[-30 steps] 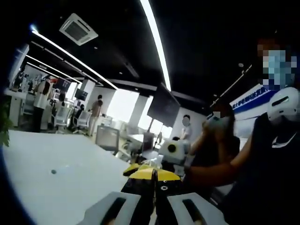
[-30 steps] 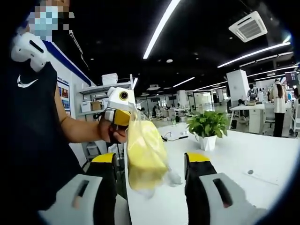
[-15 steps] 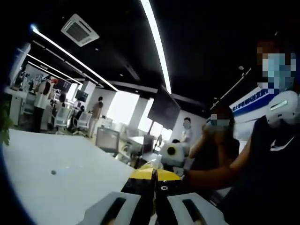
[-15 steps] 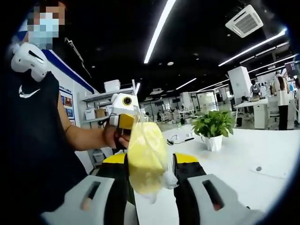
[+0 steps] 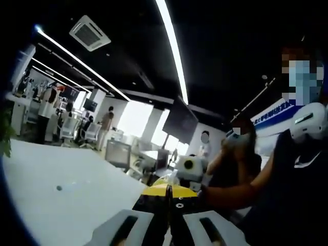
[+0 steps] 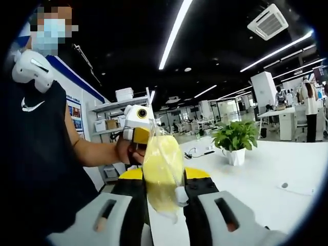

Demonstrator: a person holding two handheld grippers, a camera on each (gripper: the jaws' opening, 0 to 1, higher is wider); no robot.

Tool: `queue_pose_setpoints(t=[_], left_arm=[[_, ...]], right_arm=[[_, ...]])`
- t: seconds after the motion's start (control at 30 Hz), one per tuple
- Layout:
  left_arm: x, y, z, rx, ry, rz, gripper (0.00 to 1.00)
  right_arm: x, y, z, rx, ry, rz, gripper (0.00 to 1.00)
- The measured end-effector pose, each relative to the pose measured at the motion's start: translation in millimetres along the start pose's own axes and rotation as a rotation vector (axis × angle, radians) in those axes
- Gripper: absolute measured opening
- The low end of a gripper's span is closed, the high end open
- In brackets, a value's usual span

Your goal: Compare the silicone blocks by pressing each to a similar depth, holding the contact briefly, and releasing to observe deformation and rebound differences across the visible hardness samples.

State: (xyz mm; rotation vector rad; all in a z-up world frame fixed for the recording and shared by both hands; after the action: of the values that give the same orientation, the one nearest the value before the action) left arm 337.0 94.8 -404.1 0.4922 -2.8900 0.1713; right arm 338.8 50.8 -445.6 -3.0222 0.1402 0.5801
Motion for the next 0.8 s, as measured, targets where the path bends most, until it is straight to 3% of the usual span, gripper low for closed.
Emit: queue_pose_setpoints(t=[0.2, 0.8], left_arm=[[-0.9, -0.8, 1.0, -0.002, 0.006, 0.000, 0.00], [-1.4, -4.2, 6.9, -0.025, -0.002, -0.010, 0.00]], right_arm=[[1.4, -0.2, 0.9, -0.018, -0.050, 0.005, 0.16], [6.0, 2.9, 5.0, -0.073, -0.088, 0.031, 0.06]])
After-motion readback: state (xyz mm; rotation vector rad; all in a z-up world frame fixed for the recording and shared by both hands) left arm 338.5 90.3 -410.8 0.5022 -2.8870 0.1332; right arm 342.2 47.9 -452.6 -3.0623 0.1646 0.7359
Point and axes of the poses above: the point that each gripper's makers call its tool centre point, and the gripper's own axes: y roughly backward along the fingers, x roughly to its right, z roughly out of its underside, the point moved 1 cm from there along y, roughly backward along the fingers, and after that the axes turned 9 degrees about -y, right-handed, at the moved point
